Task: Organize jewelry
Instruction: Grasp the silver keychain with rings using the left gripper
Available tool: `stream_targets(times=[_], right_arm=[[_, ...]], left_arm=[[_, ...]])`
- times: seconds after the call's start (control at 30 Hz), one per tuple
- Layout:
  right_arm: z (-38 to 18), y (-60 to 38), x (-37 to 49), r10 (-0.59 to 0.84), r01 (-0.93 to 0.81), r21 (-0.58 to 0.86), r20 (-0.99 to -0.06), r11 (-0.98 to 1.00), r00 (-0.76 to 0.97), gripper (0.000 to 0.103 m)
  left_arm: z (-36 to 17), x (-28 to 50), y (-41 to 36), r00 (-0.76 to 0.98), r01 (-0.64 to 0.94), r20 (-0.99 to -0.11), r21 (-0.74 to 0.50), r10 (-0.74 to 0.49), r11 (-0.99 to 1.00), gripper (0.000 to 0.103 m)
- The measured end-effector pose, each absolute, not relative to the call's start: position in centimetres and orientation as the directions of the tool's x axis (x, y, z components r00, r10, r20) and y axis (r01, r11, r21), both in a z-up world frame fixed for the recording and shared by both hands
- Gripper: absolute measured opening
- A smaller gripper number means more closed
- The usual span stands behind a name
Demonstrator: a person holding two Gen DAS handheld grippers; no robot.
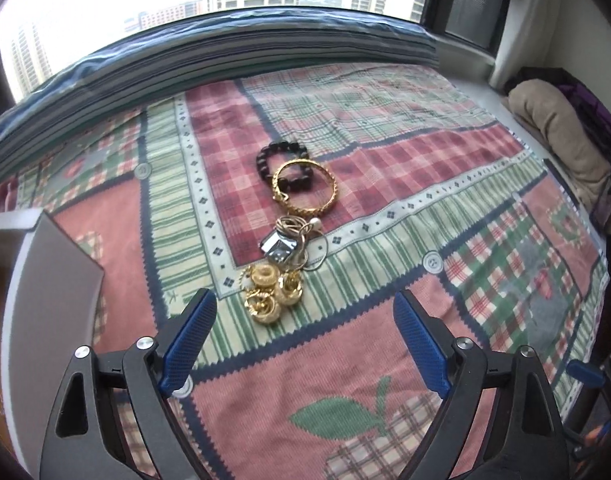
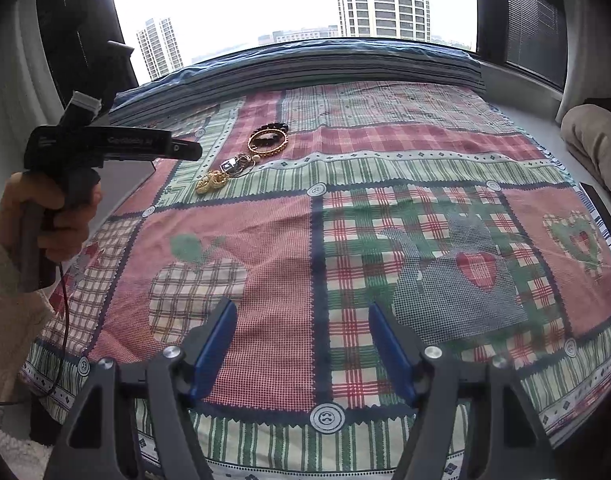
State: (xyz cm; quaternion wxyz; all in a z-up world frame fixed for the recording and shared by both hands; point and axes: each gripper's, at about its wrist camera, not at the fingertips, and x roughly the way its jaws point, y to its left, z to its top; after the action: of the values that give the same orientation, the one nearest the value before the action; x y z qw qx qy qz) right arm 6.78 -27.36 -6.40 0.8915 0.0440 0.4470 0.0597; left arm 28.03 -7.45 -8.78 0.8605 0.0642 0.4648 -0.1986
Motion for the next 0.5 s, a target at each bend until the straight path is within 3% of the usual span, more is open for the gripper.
stream_targets(times=[0.33, 0.5], right_arm=[[-6.6, -28.1, 7.0, 0.144, -0.06, 0.135, -0.794, 0.989, 0.59, 0.07], [-7.0, -28.6, 7.3, 0.144, -0.05, 0.141, -0.799, 0.989, 0.583, 0.07]], left_arm=[[-13.8, 35.1, -10.2, 0.455, 0.367, -0.872, -0.001, -0.18, 0.93, 0.082], [-14.6, 35.6, -9.9, 0.426, 0.36, -0.885, -0.023, -0.187, 0.933, 0.036]])
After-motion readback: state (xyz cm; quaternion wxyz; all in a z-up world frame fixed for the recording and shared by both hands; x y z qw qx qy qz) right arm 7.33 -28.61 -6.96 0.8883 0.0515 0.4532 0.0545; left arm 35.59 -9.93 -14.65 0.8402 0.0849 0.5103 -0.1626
